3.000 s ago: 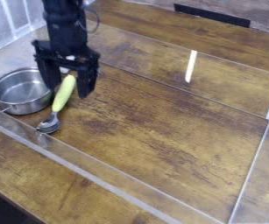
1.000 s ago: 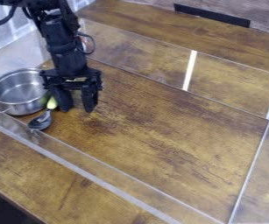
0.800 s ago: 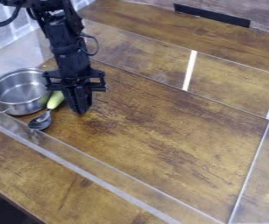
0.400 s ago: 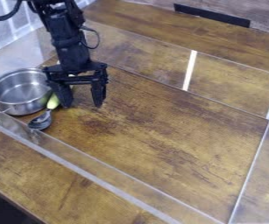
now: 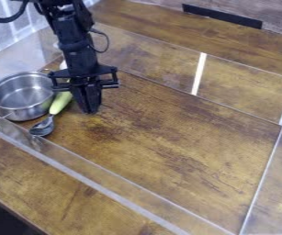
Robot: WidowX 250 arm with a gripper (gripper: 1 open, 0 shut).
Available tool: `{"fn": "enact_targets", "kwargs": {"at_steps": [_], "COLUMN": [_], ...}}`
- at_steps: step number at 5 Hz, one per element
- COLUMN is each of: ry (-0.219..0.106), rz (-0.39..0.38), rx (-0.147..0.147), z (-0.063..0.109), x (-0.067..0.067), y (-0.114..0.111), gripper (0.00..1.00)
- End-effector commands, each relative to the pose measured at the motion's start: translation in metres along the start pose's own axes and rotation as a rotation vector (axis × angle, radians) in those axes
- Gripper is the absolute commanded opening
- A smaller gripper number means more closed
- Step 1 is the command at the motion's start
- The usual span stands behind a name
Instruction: Move the green spoon to the right
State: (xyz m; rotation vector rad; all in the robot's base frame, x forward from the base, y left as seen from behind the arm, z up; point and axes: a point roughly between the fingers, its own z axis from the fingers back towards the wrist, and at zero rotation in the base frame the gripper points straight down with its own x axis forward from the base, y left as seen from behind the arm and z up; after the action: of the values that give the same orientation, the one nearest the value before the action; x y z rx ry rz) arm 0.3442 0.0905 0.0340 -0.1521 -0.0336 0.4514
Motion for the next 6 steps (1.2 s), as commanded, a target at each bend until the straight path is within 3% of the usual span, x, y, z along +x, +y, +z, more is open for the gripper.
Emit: {"fn": "enact_targets", "kwargs": {"at_steps": [1, 3, 4, 5, 6], "ry": [-0.084, -0.101, -0.108, -0.115, -0.117], "rz": [-0.056, -0.227, -0.236, -0.203, -0.204], "rx": [-0.003, -0.027, -0.017, 0.016, 0.044], "z": [0.032, 0.088, 0.093, 0.086, 0.072], "x": [0.01, 0.004, -0.004, -0.004, 0.0], "y": [-0.009, -0.056, -0.061, -0.047, -0.035], "gripper": [0.0, 0.0, 0.0, 1.0, 1.0]}}
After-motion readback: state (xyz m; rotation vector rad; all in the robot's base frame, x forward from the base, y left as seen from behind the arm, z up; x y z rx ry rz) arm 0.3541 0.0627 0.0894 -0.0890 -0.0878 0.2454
